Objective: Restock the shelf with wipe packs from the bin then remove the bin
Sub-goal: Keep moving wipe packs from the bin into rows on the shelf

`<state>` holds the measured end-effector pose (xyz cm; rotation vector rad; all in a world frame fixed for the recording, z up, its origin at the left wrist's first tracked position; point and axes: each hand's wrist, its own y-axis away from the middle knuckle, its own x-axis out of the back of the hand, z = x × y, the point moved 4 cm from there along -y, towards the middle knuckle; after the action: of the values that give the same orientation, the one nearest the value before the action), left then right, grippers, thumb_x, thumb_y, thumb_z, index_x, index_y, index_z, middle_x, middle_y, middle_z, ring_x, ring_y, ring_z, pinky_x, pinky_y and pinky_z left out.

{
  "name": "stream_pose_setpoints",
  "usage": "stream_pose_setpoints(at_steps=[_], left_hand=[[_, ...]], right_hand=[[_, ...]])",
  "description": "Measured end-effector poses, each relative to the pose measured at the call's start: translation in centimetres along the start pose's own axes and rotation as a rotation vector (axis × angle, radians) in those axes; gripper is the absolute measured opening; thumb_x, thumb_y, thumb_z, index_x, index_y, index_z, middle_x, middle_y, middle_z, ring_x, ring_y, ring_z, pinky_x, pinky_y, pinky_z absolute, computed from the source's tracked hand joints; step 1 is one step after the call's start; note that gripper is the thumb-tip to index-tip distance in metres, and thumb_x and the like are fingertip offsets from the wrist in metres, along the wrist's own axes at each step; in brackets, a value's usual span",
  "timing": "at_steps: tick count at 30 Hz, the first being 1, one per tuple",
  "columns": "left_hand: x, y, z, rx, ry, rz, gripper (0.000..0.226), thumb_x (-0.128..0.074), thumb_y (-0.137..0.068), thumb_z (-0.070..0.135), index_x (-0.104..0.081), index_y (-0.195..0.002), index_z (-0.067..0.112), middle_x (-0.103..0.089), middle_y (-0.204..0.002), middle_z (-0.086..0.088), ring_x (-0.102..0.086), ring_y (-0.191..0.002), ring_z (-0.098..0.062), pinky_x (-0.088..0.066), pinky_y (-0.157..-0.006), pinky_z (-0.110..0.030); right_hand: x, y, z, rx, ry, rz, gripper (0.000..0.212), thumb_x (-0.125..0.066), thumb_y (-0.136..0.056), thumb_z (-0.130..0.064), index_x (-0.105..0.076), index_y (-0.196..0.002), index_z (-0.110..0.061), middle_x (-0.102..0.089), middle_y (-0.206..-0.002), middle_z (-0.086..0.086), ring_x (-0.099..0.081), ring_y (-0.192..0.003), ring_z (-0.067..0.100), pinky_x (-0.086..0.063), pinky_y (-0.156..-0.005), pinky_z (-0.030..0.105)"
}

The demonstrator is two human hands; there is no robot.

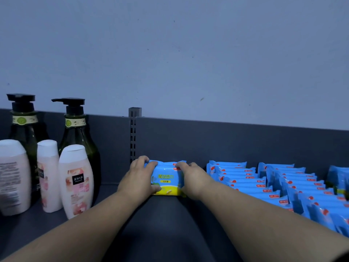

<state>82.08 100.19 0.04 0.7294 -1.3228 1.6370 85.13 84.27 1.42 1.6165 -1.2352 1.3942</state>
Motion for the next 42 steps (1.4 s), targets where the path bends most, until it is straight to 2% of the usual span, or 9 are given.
stream_pose_setpoints(at_steps=[4,8,16,18,20,22,25,34,42], left_hand=[[0.1,0.3,0.2,-0.005,-0.036,0.009,0.073,-0.070,-0.079,0.045,-0.033,-0.141,0.032,-0.027,-0.136,0.008,-0.026,-0.130,-0.012,-0.042,-0.095,-0.026],[0.9,0.3,1.3,-0.021,-0.064,0.044,0.073,-0.065,-0.081,0.052,-0.033,-0.142,0.028,-0.028,-0.141,0.004,-0.027,-0.133,-0.015,-0.036,-0.102,-0.028],[3.8,0.2,9.7,-0.139,-0.088,0.183,0.072,-0.053,-0.087,0.058,-0.029,-0.146,0.025,-0.030,-0.146,0.002,-0.026,-0.137,-0.018,-0.026,-0.112,-0.031],[4.3,0.7,12.8,-0.178,-0.121,0.209,0.072,-0.045,-0.090,0.060,-0.024,-0.149,0.025,-0.024,-0.152,-0.001,-0.018,-0.142,-0.020,-0.017,-0.116,-0.034],[4.5,1.6,16.2,-0.207,-0.132,0.213,0.071,-0.038,-0.093,0.059,-0.016,-0.151,0.024,-0.014,-0.157,-0.002,-0.008,-0.146,-0.022,-0.007,-0.118,-0.038],[4.4,2.8,19.9,-0.234,-0.126,0.196,0.070,-0.032,-0.095,0.058,-0.009,-0.152,0.025,-0.006,-0.160,-0.001,-0.001,-0.147,-0.022,0.000,-0.118,-0.041],[4.0,5.3,26.2,-0.302,-0.095,0.171,0.069,-0.029,-0.095,0.058,-0.006,-0.152,0.026,-0.002,-0.160,0.000,0.002,-0.147,-0.022,0.002,-0.118,-0.043],[0.6,18.8,48.2,-0.542,0.098,0.049,0.070,-0.033,-0.094,0.060,-0.011,-0.152,0.028,-0.006,-0.160,0.000,-0.001,-0.147,-0.021,0.001,-0.117,-0.045],[-6.1,32.8,63.0,-0.691,0.162,-0.196,0.067,-0.028,-0.095,0.059,-0.009,-0.152,0.028,-0.003,-0.160,0.001,0.000,-0.147,-0.022,0.002,-0.118,-0.044]], right_hand=[[0.2,0.6,0.0,0.007,0.004,0.014,0.072,-0.058,-0.085,-0.009,-0.026,-0.146,-0.030,-0.036,-0.133,0.006,-0.056,-0.108,0.026,-0.051,-0.089,0.035],[2.0,1.8,0.4,0.018,0.004,0.093,0.067,-0.055,-0.085,-0.008,-0.029,-0.144,-0.028,-0.036,-0.135,0.006,-0.054,-0.113,0.028,-0.050,-0.091,0.040],[8.2,7.6,4.3,-0.004,0.127,0.336,0.059,-0.056,-0.090,-0.031,-0.029,-0.143,-0.029,-0.035,-0.141,0.000,-0.047,-0.120,0.025,-0.046,-0.087,0.039],[9.4,9.7,6.4,-0.036,0.181,0.395,0.061,-0.055,-0.091,-0.040,-0.028,-0.144,-0.029,-0.034,-0.144,-0.001,-0.039,-0.128,0.023,-0.041,-0.097,0.039],[10.4,12.1,8.8,-0.079,0.240,0.459,0.065,-0.053,-0.090,-0.049,-0.026,-0.146,-0.030,-0.028,-0.151,0.000,-0.026,-0.139,0.022,-0.028,-0.112,0.041],[11.0,15.1,11.5,-0.151,0.264,0.496,0.066,-0.048,-0.091,-0.054,-0.022,-0.148,-0.031,-0.019,-0.156,0.000,-0.013,-0.145,0.020,-0.013,-0.118,0.044],[11.8,20.5,15.9,-0.256,0.256,0.523,0.067,-0.045,-0.092,-0.057,-0.020,-0.149,-0.033,-0.014,-0.159,0.000,-0.007,-0.147,0.019,-0.007,-0.119,0.047],[14.2,44.4,30.9,-0.610,0.312,0.541,0.066,-0.048,-0.089,-0.058,-0.026,-0.146,-0.033,-0.020,-0.157,0.001,-0.017,-0.145,0.022,-0.014,-0.117,0.048],[11.8,66.8,41.9,-0.949,0.277,0.407,0.067,-0.042,-0.092,-0.060,-0.022,-0.149,-0.032,-0.020,-0.157,0.001,-0.017,-0.144,0.023,-0.015,-0.117,0.049]])
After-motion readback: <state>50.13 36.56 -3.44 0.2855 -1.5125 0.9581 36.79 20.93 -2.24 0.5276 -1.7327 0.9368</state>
